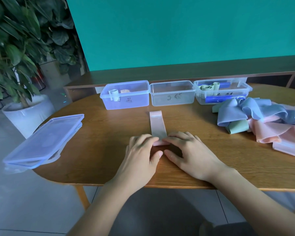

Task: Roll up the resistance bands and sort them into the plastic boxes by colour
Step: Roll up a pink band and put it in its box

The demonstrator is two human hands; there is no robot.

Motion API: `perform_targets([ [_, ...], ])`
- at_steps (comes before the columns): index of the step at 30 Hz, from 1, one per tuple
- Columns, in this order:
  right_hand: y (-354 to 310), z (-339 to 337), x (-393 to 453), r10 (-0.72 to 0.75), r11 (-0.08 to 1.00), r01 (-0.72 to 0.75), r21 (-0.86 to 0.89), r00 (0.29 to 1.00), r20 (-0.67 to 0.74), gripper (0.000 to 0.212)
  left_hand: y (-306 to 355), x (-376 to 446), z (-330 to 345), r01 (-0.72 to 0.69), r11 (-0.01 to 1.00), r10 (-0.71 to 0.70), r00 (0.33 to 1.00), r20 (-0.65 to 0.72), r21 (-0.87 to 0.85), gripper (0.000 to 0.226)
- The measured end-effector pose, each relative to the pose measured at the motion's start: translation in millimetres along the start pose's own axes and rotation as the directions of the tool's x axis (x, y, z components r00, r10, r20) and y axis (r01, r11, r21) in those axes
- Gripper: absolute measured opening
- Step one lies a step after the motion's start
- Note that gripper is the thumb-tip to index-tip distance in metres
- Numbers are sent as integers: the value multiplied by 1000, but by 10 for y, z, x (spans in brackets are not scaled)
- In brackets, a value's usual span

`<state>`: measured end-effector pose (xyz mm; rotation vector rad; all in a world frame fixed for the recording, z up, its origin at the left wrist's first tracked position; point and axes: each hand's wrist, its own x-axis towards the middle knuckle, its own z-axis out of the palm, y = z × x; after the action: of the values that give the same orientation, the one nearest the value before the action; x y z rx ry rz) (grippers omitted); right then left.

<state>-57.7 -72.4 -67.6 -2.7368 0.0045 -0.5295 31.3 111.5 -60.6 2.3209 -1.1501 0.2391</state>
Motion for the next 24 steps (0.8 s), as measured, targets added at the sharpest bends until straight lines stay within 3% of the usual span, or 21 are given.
perform_targets([
  [10, 10, -4, 53, 10, 1000, -10, -19, 1000, -6, 37, -46, 143, 53, 0, 997, -2, 1000, 23, 78, 34],
  [17, 40, 11, 113, 42, 999, -42, 4, 999, 14, 44, -71, 183, 64, -39, 998, 42, 997, -63, 48, 32],
  [24, 34, 12, 139, 37, 999, -37, 19, 999, -3, 39, -99, 270, 78, -8, 997, 9, 1000, -12, 78, 33],
])
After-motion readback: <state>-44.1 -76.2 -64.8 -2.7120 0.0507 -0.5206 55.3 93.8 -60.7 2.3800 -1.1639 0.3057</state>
